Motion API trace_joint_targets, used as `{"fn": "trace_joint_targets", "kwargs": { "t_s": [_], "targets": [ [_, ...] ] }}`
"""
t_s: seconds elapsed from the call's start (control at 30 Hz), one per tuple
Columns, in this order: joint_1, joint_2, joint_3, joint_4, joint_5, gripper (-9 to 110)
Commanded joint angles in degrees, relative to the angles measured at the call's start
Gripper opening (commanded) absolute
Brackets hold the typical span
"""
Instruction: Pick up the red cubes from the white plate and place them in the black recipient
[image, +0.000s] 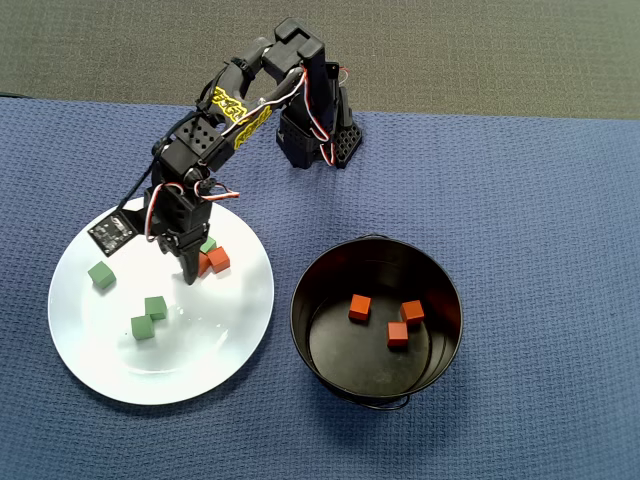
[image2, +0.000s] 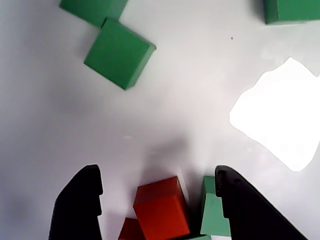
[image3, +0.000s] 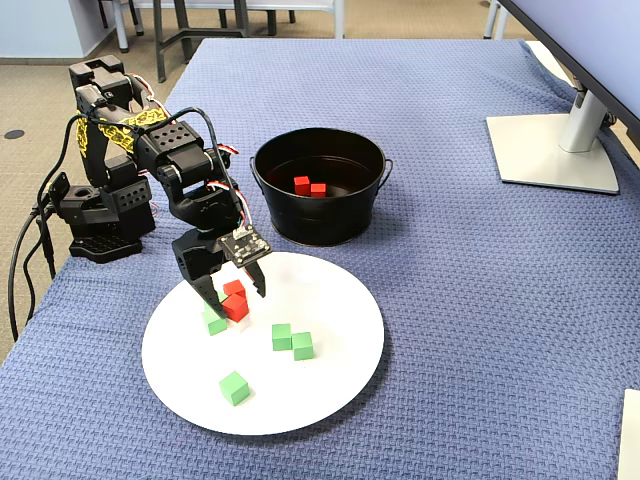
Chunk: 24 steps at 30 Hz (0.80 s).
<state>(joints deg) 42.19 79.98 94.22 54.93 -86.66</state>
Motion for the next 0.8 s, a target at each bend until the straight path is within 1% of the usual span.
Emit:
{"fn": "trace_joint_targets", "kwargs": {
  "t_s": [0.0,0.33,0.6,0.77],
  "targets": [
    [0.35,-1.23,-7.03,-0.44,-0.97,23],
    [1.14,-7.21,-8.17,-2.64,-3.16,23],
    [0.62,-8.09,-7.82,-3.43,-2.46,22],
    [-0.7,-6.33,-4.83,-4.04,-2.99,22]
  ]
}}
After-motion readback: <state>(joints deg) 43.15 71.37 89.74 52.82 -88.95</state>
